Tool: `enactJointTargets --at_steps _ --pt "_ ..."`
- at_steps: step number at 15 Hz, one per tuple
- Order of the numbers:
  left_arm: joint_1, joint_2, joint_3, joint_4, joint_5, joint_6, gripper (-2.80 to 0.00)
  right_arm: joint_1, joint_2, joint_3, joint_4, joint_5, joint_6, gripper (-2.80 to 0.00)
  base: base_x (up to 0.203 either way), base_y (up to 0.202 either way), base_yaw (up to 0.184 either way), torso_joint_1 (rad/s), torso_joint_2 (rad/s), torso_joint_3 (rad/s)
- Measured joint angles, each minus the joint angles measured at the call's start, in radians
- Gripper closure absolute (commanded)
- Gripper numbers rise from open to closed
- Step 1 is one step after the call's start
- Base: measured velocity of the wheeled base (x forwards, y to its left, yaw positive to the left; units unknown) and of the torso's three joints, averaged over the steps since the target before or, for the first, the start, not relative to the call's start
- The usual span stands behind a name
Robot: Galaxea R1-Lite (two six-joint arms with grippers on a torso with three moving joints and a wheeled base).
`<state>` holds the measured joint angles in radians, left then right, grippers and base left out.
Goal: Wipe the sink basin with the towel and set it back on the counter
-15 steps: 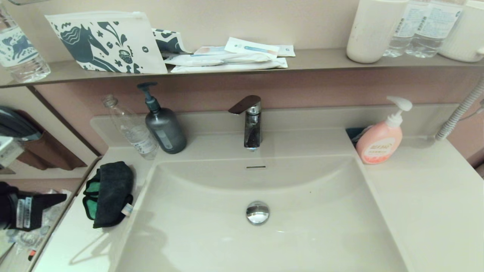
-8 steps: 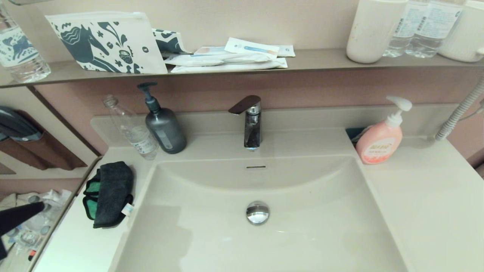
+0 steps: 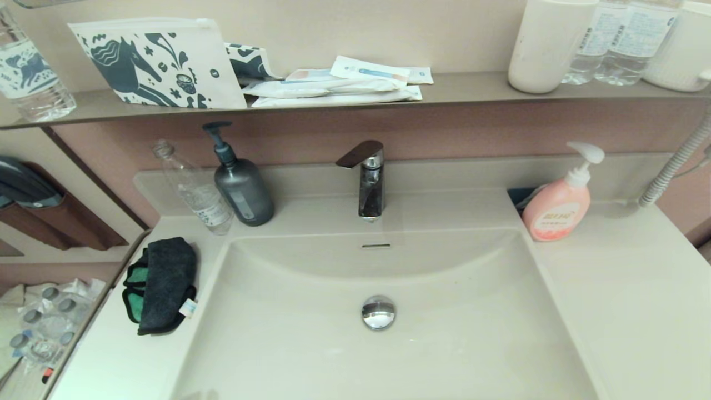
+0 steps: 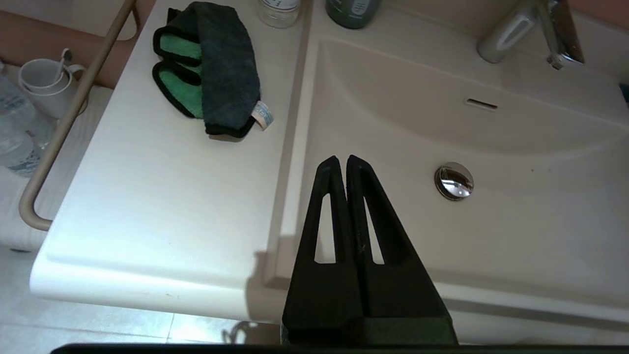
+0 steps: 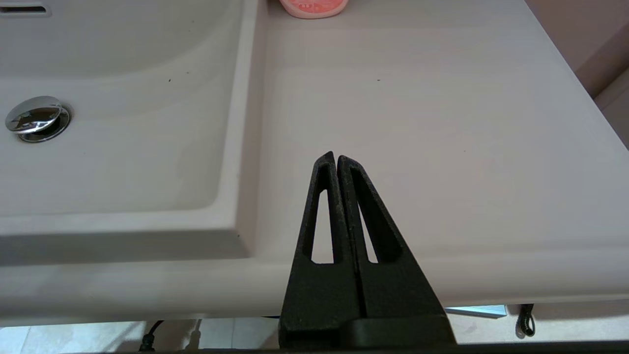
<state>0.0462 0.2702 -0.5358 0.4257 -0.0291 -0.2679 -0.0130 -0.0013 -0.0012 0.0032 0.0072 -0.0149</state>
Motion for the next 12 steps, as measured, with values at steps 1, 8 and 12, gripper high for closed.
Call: enactJointTargets --at_steps 1,8,12 --pt "-0.015 -0.04 0.022 -0.004 0.0 0.001 0.0 0.0 0.0 0.0 0.0 0.0 0.0 0.0 0.0 0.0 0.0 0.0 0.0 0.0" --pt "-0.047 -0.252 0.295 -0.163 0.017 0.06 0.0 0.0 0.0 0.0 0.0 0.0 0.0 0.0 0.0 0.0 0.0 0.0 0.0 0.0" --pt "-0.048 -0.27 0.465 -0.338 0.069 0.141 0.0 0.0 0.0 0.0 0.0 0.0 0.0 0.0 0.0 0.0 0.0 0.0 0.0 0.0"
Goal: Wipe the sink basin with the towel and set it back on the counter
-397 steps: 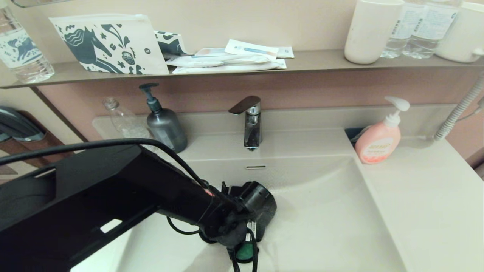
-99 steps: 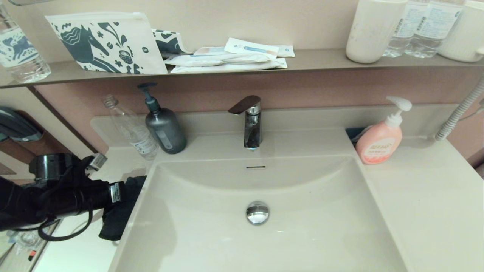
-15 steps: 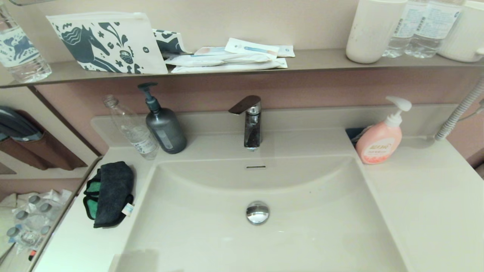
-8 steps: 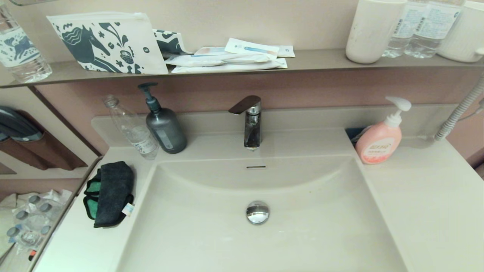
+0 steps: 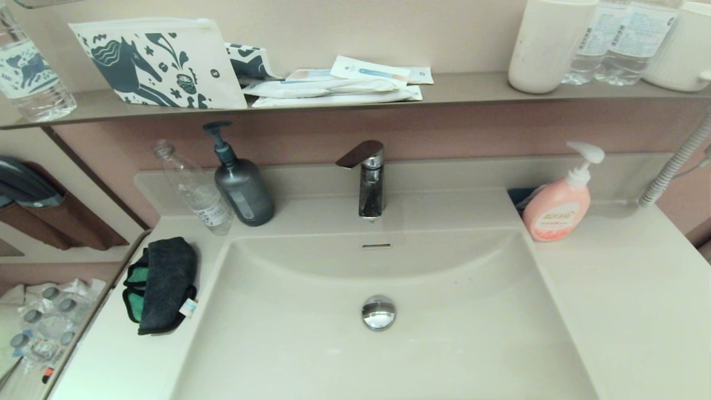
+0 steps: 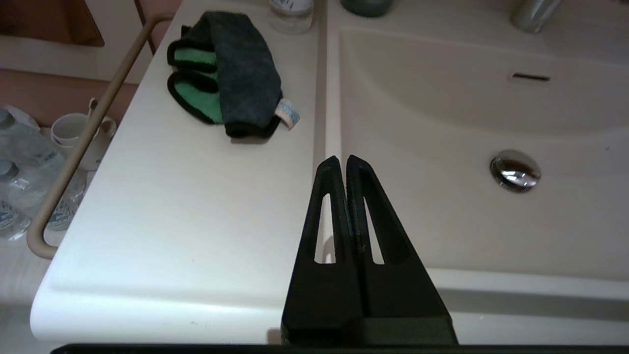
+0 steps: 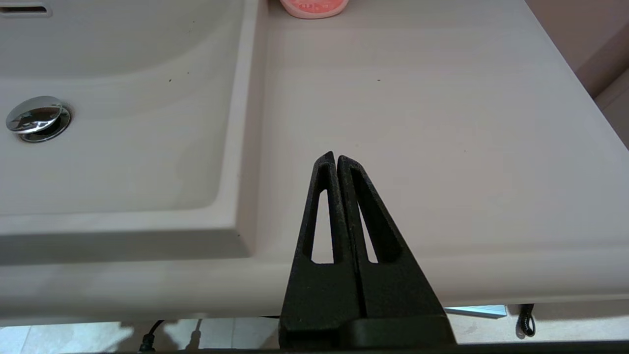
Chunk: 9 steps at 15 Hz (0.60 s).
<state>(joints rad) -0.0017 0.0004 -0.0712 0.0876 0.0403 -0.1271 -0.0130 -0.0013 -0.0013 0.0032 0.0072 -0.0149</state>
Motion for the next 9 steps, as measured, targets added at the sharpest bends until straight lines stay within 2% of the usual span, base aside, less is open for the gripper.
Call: enactJointTargets --at_steps 2,9 --pt "0.0 -0.001 0.04 -0.049 0.002 0.017 0.0 0.0 0.0 0.0 0.0 0.0 0.0 0.0 0.0 0.0 0.0 0.0 0.0 0.0" --pt "0.0 -0.002 0.052 -0.042 -0.017 0.022 0.0 0.0 0.0 0.0 0.0 0.0 0.0 0.0 0.0 0.0 0.0 0.0 0.0 0.0"
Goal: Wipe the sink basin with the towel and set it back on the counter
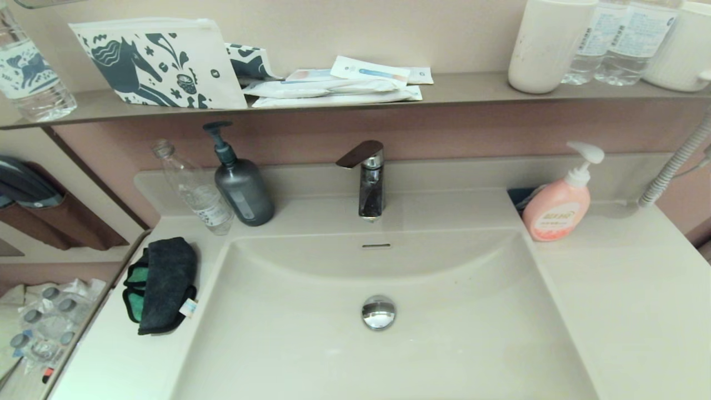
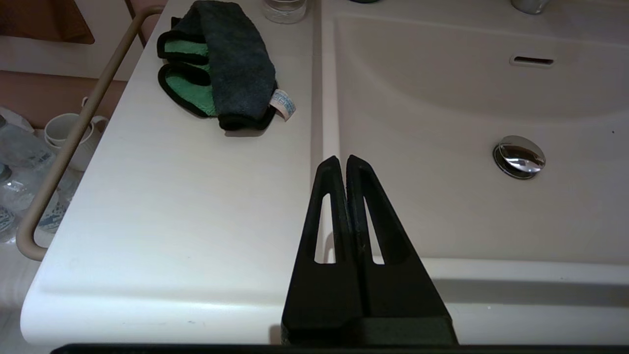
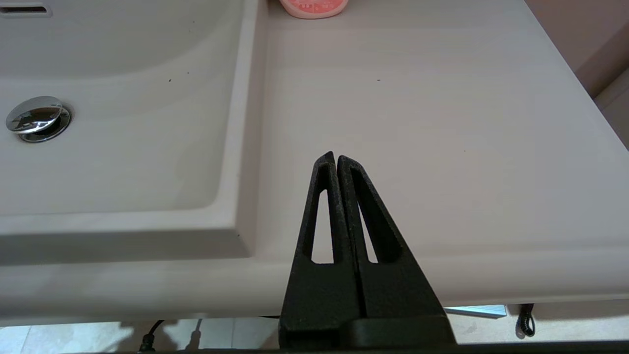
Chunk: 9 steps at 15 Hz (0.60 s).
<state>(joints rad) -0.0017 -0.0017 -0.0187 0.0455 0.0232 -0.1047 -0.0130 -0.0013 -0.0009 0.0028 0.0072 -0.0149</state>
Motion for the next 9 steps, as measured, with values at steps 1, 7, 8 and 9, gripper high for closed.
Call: enactJointTargets --at_steps 1,7,8,9 --pt "0.0 0.0 0.0 0.0 0.0 0.0 0.0 0.0 0.0 0.0 0.0 0.0 0.0 0.0 0.0 0.0 0.0 0.0 0.0 0.0" --pt "0.0 0.0 0.003 -0.017 0.009 -0.01 0.0 0.0 0.0 0.0 0.0 0.0 0.0 0.0 0.0 0.0 0.0 0.0 0.0 0.0" --pt "0.0 0.0 0.003 -0.017 0.009 -0.01 0.0 0.0 0.0 0.0 0.0 0.0 0.0 0.0 0.0 0.0 0.0 0.0 0.0 0.0" --pt "0.0 0.0 0.003 -0.017 0.01 -0.009 0.0 0.0 0.0 0.0 0.0 0.0 0.0 0.0 0.0 0.0 0.0 0.0 0.0 0.0"
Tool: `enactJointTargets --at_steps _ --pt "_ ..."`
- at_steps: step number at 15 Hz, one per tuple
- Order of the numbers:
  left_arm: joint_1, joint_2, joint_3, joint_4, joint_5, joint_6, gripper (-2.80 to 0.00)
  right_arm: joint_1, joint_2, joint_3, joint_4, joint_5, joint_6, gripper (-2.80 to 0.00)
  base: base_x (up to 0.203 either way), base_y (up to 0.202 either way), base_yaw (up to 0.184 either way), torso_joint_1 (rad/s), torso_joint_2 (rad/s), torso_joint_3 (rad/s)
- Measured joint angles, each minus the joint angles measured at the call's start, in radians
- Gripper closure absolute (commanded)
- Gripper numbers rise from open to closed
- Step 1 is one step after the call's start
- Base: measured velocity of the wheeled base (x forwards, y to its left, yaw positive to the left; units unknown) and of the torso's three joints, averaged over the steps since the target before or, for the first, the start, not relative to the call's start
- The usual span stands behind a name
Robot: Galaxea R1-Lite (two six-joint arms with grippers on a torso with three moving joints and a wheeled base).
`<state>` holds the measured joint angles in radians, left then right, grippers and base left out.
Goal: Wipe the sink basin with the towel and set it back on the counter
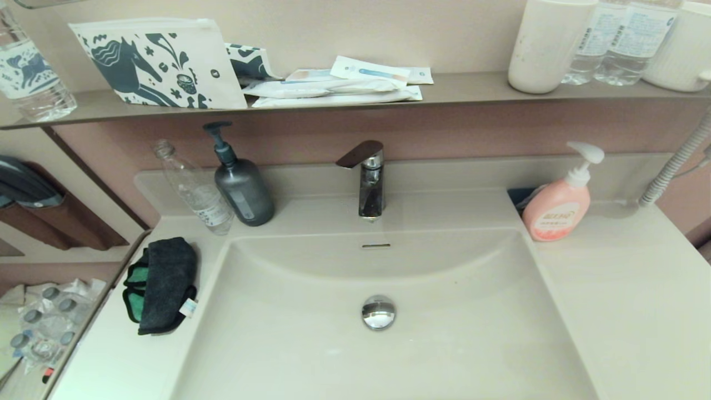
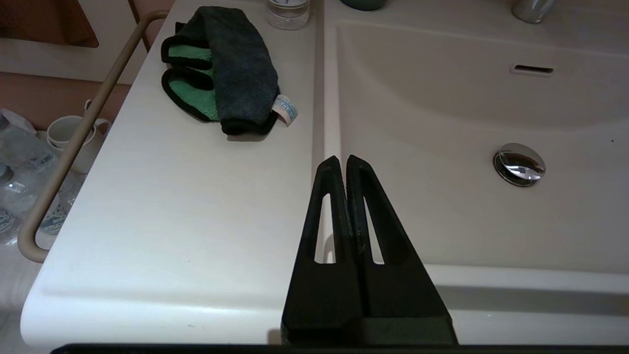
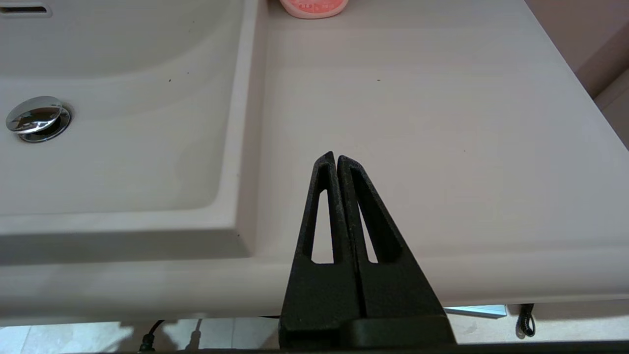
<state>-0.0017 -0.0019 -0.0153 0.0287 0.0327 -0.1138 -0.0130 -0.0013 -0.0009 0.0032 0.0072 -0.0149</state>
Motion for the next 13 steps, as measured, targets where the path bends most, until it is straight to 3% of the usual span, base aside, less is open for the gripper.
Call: enactJointTargets --at_steps 13 --pt "0.0 0.0 0.0 0.0 -0.001 -0.001 0.0 0.0 0.0 0.0 -0.001 -0.013 0.024 0.0 0.0 0.0 0.0 0.0 0.0 0.0"
